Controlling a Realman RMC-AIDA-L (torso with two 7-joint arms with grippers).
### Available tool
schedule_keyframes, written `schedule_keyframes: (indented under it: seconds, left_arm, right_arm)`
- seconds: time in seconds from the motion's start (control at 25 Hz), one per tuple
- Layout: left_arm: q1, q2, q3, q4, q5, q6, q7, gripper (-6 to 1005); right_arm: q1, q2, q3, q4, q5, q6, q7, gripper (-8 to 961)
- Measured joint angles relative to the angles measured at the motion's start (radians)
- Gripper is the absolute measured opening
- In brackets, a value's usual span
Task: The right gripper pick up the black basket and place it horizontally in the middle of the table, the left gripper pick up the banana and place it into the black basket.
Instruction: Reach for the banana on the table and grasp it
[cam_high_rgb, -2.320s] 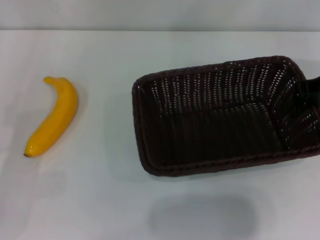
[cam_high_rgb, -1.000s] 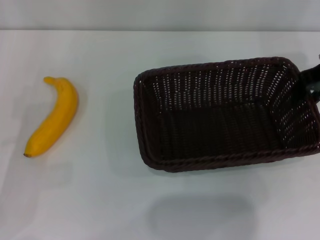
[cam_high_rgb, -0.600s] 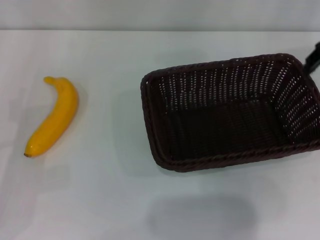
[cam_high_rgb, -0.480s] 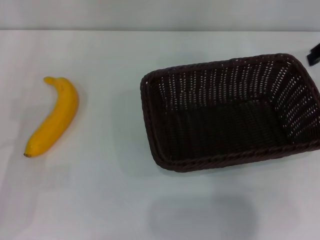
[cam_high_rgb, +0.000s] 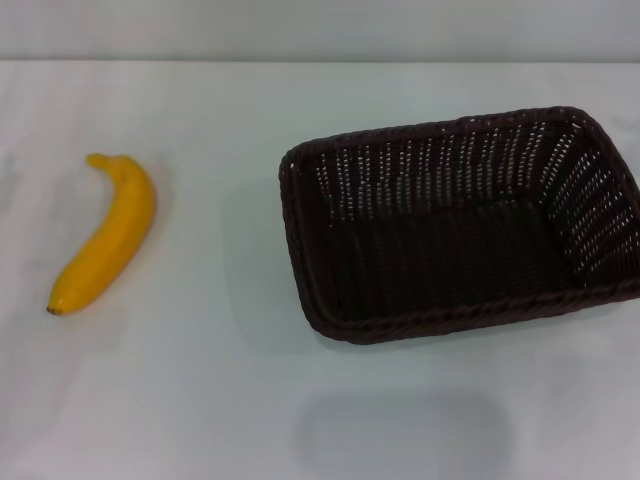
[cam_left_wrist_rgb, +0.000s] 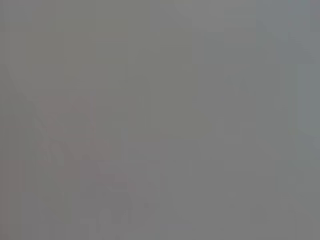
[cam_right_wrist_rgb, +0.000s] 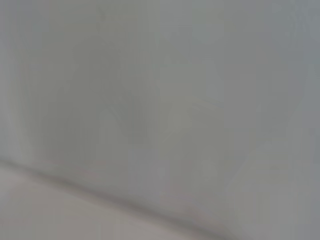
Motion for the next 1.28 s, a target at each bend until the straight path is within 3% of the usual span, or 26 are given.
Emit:
schedule_keyframes:
  seconds: [0.16,0.32,0.4,0.52,0.64,0.76,0.88,1.04,1.28]
  left_arm:
    - [0.042,0.006,0.0,0.204,0.215,0.088,-0.335,875]
    - [0.062,0.029,-0.002,0.432,0.49,0.129,-0.761,872]
    - [0.061,0.051,-0.002,0.52,0.631,0.14,-0.964,866]
    - [0.038,0.117,-0.001,0.649,0.921,0.123,-1.339,857]
    - [-0.018,0.181,-0.003,0.699,1.177,0.05,-1.579,848]
    - [-0.086,0.23,-0.009,0.709,1.372,-0.041,-1.713,839]
    - [-0.159,0.259,-0.01,0.717,1.552,-0.119,-1.799,830]
    - [-0.256,0.263,-0.005,0.717,1.783,-0.204,-1.85,818]
    - [-0.369,0.219,-0.003,0.65,1.942,-0.21,-1.855,800]
  right_arm:
    - [-0.051,0.0,0.008,0.344,0.486,-0.041,-0.543,406]
    - [-0.041,-0.002,0.041,0.625,0.741,0.005,-0.923,409]
    - [-0.033,0.001,0.054,0.751,0.838,0.046,-1.114,479]
    - [-0.022,0.001,0.056,0.909,0.976,0.1,-1.3,584]
    - [-0.026,0.002,0.056,0.985,1.046,0.138,-1.412,664]
    - [-0.035,0.002,0.055,1.01,1.055,0.151,-1.463,732]
    - [-0.035,0.002,0.06,1.039,1.059,0.154,-1.515,799]
    - [-0.021,0.003,0.065,1.078,1.062,0.148,-1.587,861]
    - [-0.005,0.004,0.066,1.105,1.064,0.137,-1.62,868]
